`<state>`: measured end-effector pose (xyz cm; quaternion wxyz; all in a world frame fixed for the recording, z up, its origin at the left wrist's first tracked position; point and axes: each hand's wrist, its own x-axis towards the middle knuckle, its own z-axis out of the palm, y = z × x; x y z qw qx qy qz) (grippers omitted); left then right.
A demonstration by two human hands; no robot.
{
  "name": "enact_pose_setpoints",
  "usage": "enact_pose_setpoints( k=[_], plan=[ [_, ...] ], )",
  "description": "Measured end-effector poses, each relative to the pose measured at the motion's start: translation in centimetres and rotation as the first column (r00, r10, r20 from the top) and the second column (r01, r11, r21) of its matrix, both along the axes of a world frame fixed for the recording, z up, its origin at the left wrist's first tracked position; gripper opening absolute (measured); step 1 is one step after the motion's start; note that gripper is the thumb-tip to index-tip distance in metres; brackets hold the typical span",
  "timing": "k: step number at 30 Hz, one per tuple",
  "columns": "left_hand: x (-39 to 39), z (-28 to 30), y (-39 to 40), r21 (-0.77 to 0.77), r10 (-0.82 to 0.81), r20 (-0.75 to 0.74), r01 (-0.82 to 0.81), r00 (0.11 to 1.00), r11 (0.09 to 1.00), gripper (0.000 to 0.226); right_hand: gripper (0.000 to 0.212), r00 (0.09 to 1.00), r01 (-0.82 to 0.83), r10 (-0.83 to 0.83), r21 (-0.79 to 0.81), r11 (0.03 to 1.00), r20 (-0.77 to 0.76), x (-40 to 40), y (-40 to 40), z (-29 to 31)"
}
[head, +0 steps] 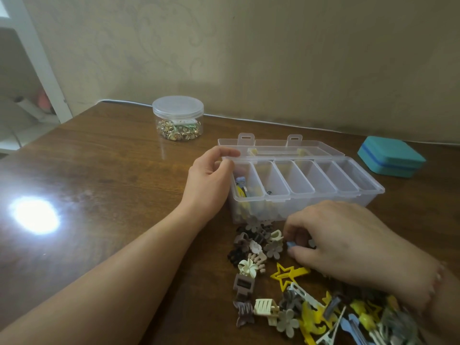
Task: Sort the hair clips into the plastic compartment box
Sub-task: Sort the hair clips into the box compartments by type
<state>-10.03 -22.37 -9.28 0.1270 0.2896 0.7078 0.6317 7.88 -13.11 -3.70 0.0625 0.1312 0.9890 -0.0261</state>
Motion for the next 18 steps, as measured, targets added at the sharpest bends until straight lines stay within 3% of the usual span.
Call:
enact_pose_setpoints(
  k=[3,5,8,11,15,18],
  plan=[
    [0.0,0.0,0.0,0.011,-0.012,0.005,0.012,1.000,1.000,0.029,0.014,1.000,0.026,-0.027,-0.067,0.997,-0.015,0.2,0.2,1.1],
    [-0.1,0.0,-0.1,0.015,-0.011,0.010,0.011,1.000,1.000,0.030,0.003,0.997,0.054,-0.064,-0.194,0.980,-0.046,-0.1,0.4,2.4],
    [-0.1,0.0,0.0,0.023,-0.017,0.019,0.017,1.000,1.000,0.030,0.004,0.982,0.059,-0.111,-0.312,0.948,-0.152,-1.5,1.2,4.3],
    [-0.1,0.0,0.0,0.024,-0.024,0.020,0.023,1.000,0.999,0.029,0.003,0.937,0.081,-0.164,-0.267,0.960,-0.308,-4.0,2.0,4.2],
    [-0.1,0.0,-0.1,0.026,-0.018,0.015,0.018,1.000,0.999,0.030,0.011,0.904,0.140,-0.217,-0.223,0.965,-0.369,-6.2,2.0,2.0],
    [-0.1,0.0,-0.2,0.032,-0.024,0.010,0.023,1.000,0.999,0.029,0.021,0.889,0.121,-0.154,-0.103,0.987,-0.430,-5.4,1.5,1.1]
  ],
)
